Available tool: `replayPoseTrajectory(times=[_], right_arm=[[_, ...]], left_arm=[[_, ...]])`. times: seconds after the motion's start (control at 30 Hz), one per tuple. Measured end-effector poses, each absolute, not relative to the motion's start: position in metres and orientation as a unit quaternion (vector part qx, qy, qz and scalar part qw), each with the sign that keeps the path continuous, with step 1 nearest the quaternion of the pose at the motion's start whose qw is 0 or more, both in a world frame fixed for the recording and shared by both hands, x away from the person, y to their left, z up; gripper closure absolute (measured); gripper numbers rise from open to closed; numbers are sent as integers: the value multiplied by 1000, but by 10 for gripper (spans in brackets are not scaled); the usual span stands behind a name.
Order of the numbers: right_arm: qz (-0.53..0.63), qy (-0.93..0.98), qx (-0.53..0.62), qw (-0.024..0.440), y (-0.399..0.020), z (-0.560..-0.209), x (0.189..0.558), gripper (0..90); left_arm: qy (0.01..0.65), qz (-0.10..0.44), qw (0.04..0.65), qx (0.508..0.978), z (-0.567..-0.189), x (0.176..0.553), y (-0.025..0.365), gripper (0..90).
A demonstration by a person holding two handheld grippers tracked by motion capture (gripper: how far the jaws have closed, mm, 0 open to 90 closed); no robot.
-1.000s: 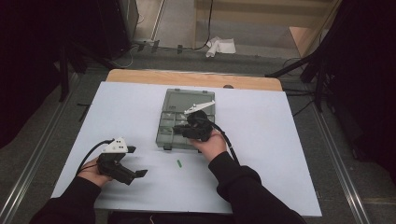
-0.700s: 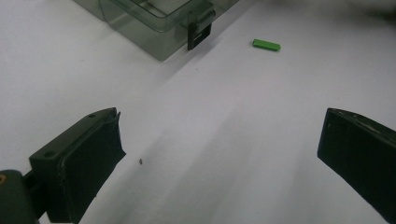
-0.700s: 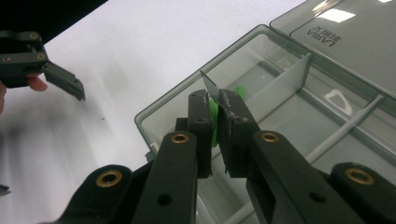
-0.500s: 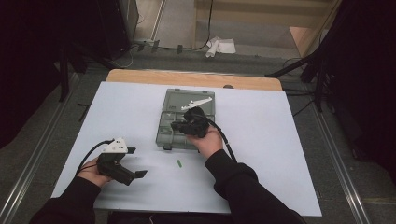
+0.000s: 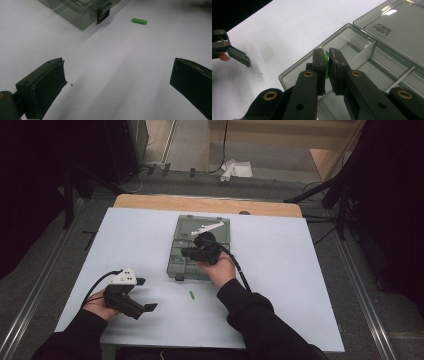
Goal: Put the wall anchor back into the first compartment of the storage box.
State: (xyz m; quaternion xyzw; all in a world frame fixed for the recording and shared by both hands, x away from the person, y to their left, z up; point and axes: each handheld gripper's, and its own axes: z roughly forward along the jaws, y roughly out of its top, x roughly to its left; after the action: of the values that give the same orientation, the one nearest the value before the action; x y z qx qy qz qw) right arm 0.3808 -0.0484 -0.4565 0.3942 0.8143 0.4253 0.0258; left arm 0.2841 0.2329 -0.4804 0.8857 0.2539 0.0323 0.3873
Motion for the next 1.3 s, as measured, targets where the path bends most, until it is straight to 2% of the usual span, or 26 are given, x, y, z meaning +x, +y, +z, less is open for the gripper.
replayPoseTrajectory(times=[0.83,0.97,1.3], right_arm=[[419,814,401,35,-33,-463,401,836],[423,817,389,47,-32,-467,403,731],[437,819,372,18,-34,-462,398,481]], left_arm=[[253,39,377,890,-479,283,237,0],[252,37,385,887,-481,283,236,0],[251,37,389,885,-481,283,238,0]])
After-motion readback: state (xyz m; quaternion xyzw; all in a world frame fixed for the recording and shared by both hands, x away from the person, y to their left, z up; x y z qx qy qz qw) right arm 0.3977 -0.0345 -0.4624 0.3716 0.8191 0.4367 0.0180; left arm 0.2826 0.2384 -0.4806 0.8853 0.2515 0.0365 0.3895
